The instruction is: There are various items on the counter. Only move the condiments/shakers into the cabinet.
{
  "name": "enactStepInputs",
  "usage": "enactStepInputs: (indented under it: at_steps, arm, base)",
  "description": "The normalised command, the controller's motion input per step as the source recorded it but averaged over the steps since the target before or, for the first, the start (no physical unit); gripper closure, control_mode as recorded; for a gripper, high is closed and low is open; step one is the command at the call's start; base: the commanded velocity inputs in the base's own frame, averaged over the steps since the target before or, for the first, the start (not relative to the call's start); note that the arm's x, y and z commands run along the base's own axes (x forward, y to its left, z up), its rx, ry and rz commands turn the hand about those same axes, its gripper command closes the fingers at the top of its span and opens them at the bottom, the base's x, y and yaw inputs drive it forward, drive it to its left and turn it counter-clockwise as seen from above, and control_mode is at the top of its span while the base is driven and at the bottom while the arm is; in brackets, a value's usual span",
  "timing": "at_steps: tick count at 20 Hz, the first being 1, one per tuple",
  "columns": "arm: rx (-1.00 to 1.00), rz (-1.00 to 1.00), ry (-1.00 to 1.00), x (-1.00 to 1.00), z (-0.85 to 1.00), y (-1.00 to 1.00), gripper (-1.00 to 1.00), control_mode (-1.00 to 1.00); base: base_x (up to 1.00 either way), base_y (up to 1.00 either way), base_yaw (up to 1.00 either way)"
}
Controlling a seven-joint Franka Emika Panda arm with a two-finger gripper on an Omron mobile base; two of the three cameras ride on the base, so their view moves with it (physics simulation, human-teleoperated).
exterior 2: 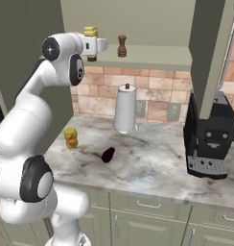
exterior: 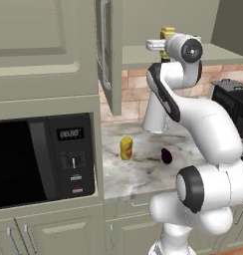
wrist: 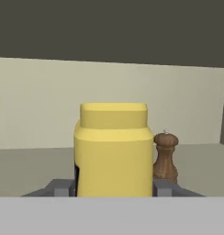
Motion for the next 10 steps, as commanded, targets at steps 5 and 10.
enactStepInputs:
  at_steps: [5,10]
  arm:
    - [0.12,0.00,0.01,0.19,-0.04,-0.13,1.00,-1.00]
    - [0.08,0.00,0.00,0.08,-0.05,-0.22,1.00,-1.00]
  base:
    - [0.00,0.00,0.00]
    - [0.00,0.00,0.00]
